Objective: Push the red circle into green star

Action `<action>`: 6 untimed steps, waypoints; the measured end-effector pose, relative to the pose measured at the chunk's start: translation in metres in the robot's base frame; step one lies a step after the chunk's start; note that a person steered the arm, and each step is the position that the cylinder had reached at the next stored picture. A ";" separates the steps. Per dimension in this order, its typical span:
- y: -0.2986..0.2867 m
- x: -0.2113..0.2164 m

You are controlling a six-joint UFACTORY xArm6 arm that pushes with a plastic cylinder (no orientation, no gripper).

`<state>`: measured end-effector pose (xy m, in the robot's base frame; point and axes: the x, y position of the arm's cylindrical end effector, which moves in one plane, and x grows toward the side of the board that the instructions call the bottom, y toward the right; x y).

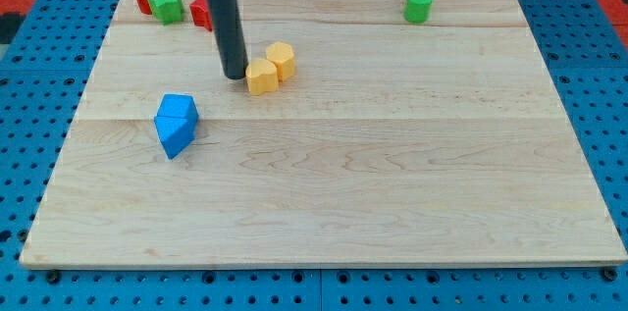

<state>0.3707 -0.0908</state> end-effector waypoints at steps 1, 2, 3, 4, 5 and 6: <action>0.001 0.005; -0.038 0.007; -0.111 -0.026; -0.179 -0.052; -0.212 -0.065; -0.213 -0.099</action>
<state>0.2712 -0.3035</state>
